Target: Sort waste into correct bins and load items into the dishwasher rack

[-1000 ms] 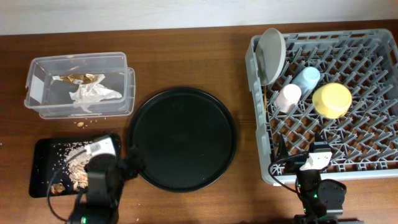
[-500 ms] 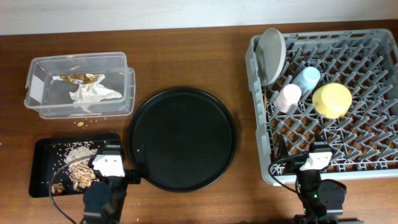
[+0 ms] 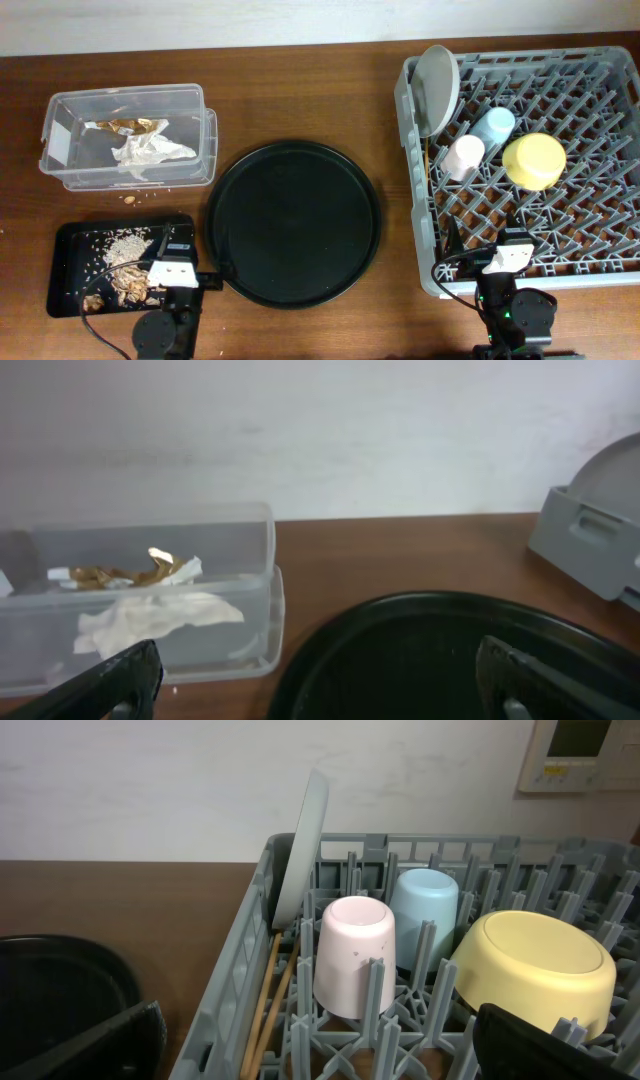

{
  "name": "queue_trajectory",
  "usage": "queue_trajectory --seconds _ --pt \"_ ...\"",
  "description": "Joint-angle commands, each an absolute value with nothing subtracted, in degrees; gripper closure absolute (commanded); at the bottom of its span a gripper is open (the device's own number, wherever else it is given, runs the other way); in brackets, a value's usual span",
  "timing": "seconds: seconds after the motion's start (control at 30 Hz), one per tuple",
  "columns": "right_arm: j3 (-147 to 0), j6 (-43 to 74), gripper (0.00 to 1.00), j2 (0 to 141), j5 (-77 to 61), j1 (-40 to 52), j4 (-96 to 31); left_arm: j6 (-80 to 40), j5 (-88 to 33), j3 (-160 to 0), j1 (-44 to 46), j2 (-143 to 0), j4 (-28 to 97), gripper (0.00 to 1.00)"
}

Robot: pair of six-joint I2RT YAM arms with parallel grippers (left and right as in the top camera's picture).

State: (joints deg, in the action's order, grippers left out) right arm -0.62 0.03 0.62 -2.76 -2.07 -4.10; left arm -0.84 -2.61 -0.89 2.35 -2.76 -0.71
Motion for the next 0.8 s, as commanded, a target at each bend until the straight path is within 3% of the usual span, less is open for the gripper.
queue_trajectory --seconds 0.0,0.1,0.77 --pt "-0.32 0.45 0.01 0.19 -2.31 -2.33 -4.36 0.3 -0.99 -0.47 0.75 -0.23 0.32 0.01" --pt "-0.32 0.45 0.01 0.21 -2.31 -2.33 -4.36 0.58 1.52 -0.47 0.3 -0.27 4.71 0.01" --pt "-0.32 0.45 0.01 0.19 -2.31 -2.33 -4.36 4.19 -0.34 -0.47 -2.61 -0.27 4.75 0.01"
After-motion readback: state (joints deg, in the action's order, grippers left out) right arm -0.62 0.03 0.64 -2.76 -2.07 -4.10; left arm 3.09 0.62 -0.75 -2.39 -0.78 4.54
